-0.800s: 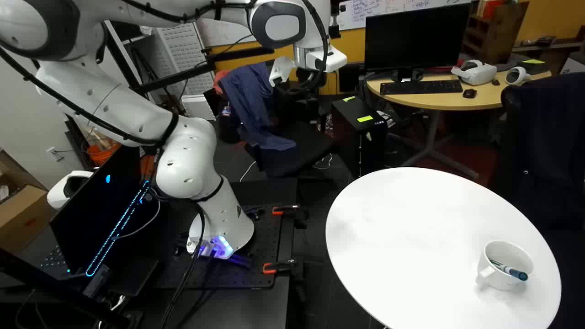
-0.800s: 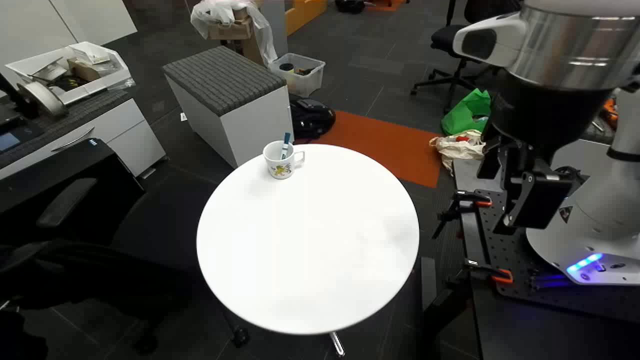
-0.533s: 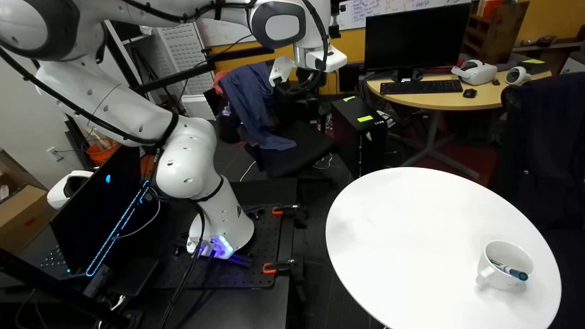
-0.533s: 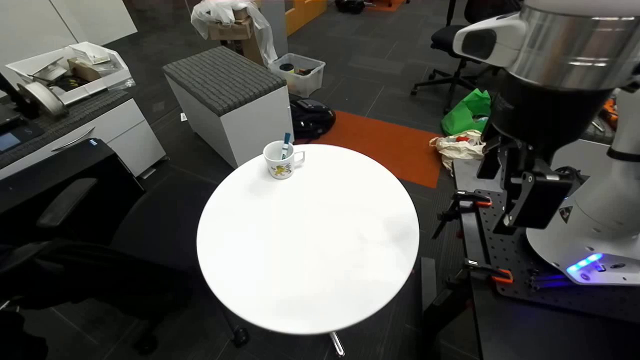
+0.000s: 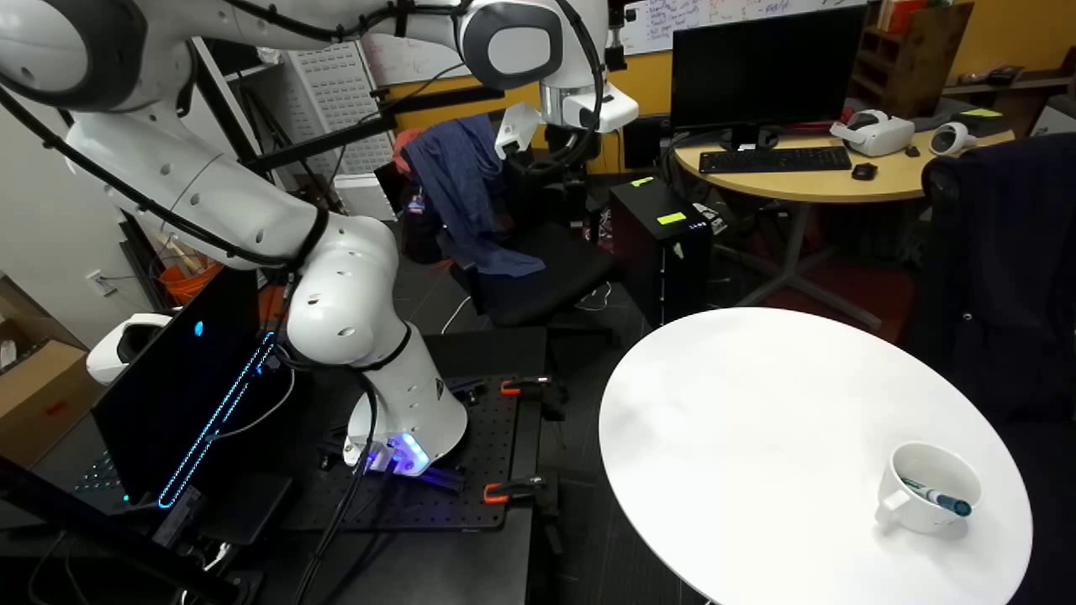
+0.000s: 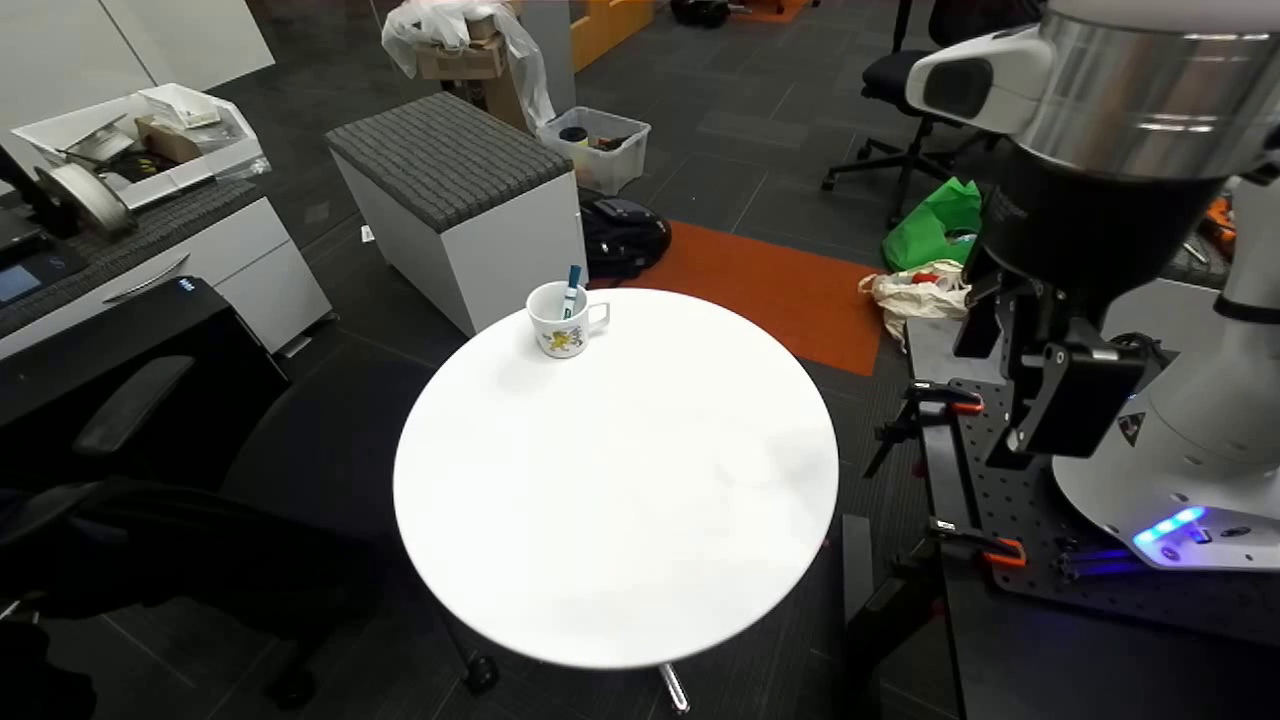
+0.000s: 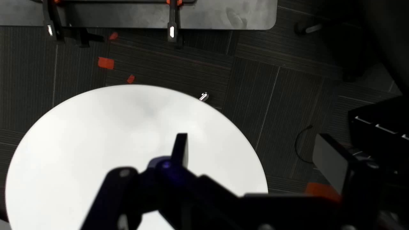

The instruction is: Take the marker from the cup and put it on the table

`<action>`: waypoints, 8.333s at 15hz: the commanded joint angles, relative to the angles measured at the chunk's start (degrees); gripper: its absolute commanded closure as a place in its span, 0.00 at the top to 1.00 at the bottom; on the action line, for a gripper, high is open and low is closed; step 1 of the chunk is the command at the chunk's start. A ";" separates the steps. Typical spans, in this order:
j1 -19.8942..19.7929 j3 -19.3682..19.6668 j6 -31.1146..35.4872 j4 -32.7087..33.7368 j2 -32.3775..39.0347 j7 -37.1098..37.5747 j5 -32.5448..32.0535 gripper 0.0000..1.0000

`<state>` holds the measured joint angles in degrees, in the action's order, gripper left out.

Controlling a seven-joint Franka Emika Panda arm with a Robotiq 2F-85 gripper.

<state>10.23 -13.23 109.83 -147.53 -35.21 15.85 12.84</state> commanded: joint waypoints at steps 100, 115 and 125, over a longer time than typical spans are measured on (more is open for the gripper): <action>-8.82 19.92 14.88 54.50 73.39 102.00 -63.57 1.00; -7.96 22.23 11.02 66.46 83.77 99.75 -59.53 1.00; -7.64 22.94 10.77 70.96 87.54 98.11 -58.84 1.00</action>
<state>1.63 8.71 122.84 -79.69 50.64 116.59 -48.02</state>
